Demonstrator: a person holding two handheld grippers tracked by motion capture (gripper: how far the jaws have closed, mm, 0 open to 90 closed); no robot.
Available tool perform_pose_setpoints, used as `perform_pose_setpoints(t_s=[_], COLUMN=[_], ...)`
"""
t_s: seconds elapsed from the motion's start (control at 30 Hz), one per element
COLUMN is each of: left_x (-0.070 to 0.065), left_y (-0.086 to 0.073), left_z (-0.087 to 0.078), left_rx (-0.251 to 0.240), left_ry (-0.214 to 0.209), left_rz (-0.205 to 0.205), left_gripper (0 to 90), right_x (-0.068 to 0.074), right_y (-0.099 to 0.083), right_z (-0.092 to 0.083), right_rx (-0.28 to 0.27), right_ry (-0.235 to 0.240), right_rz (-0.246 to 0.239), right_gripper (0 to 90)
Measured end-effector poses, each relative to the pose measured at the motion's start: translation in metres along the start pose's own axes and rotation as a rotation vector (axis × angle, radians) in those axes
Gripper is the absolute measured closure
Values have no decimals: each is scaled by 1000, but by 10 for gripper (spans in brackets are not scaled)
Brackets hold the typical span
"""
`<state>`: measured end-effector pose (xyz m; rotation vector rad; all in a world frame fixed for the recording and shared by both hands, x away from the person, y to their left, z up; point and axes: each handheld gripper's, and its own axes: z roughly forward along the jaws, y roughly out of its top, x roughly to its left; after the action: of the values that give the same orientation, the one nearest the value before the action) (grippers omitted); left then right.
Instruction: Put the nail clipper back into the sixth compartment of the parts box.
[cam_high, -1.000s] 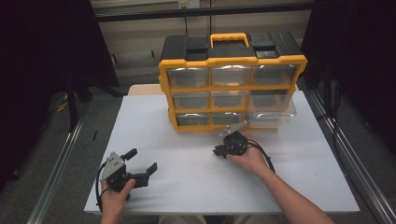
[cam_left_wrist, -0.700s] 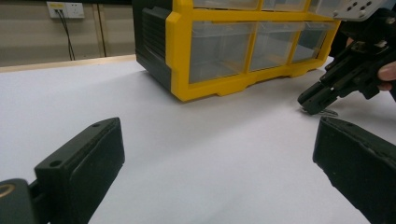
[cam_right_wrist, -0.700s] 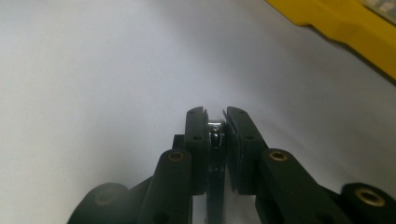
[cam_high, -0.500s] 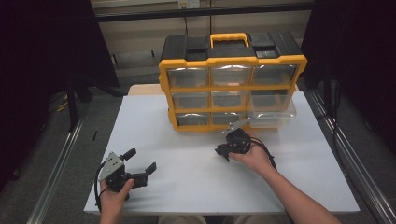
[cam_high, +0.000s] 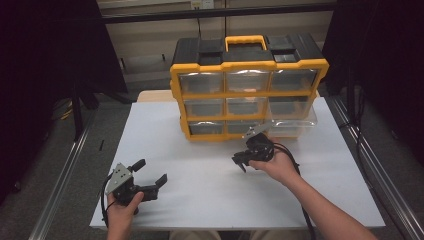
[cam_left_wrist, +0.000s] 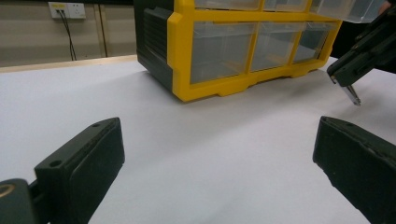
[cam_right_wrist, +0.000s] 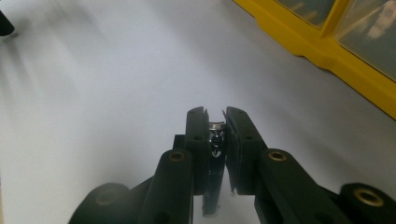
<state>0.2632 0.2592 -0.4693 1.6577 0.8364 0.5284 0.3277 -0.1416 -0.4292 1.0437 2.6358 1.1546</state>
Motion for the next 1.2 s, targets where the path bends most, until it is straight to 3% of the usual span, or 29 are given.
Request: perform_pose_setpoints(t_s=[0.23,0.67,1.2], left_x=[1,0,0], left_y=[0,0,1], left_z=[0,-1,-2], left_rx=[-6,-6,-7], left_ry=[-3,1,5], left_rz=[2,-3,5], left_gripper=[22,22,22], right_x=[6,9,8], right_y=[10,27,57], right_z=[-19,-49,-81], right_rx=[24,22,28], right_ry=[3,21,0], right_rz=[3,18,26], right_gripper=[808,809,809])
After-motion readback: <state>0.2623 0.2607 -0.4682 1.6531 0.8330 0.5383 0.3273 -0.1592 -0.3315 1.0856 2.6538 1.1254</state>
